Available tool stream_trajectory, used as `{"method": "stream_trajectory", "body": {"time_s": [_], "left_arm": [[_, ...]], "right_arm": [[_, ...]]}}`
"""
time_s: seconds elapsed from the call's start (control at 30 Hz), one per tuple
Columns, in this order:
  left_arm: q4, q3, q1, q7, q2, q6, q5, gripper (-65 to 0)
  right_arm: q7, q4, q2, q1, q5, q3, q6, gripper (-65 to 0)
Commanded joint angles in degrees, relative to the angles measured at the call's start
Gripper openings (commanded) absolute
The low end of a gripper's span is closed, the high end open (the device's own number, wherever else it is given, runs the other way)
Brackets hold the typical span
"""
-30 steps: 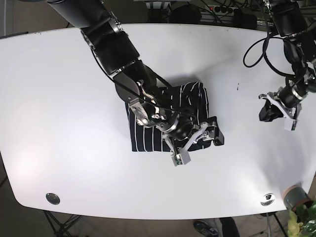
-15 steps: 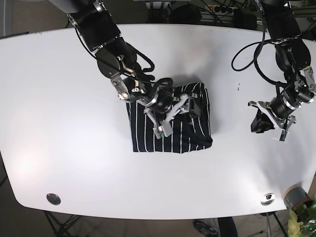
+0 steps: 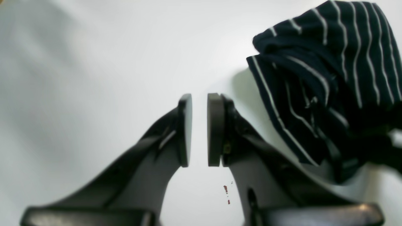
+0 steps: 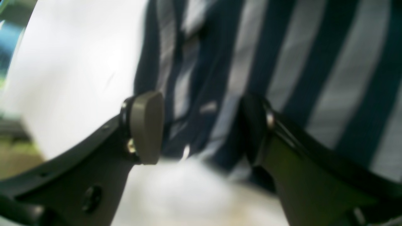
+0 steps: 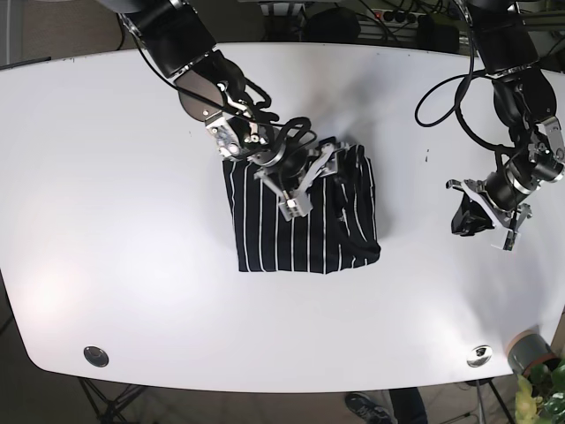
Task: Fold the T-shirt properly
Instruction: 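Release the shirt and move the right gripper to its side edge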
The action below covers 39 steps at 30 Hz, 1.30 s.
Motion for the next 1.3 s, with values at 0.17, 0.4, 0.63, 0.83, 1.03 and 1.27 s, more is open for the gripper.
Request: {"method": "stream_trajectory", "body": {"time_s": [0.17,0.4,0.63,0.83,1.03,1.27], "left_arm": [[1.17,0.02,-1.11,-1.6,-1.12,-0.21,-1.0,-58.3],[1.26,0.63,-1.11,-1.6,-1.12,-0.21,-0.91,-58.2],[2.4,5.91,-1.37,-1.69,-0.95,0.15,-0.91,-58.2],[3.11,13.99,-1.37,-2.04,0.55,0.23,-1.0,-58.2],[2.84,15.05,-1.02,-2.74,5.47,0.23,-0.83,-58.2],[4.6,22.08,-0.93,-2.83,7.76,0.23,4.89,-58.2]], "right_arm": [[0.75,-3.62,-4.64,2.49,-0.24,-4.23,0.22,-27.9],[0.49,1.92,-4.9,3.11,-2.26,-3.88,0.13,-27.9],[0.4,12.82,-0.33,1.7,-2.26,2.63,0.13,-27.9],[0.4,14.22,2.04,2.67,-2.26,11.95,0.13,-29.6],[0.4,9.48,4.24,5.57,-2.26,15.55,0.13,-46.5],[0.66,-2.04,4.24,10.58,-2.35,18.1,0.66,-50.1]]}}
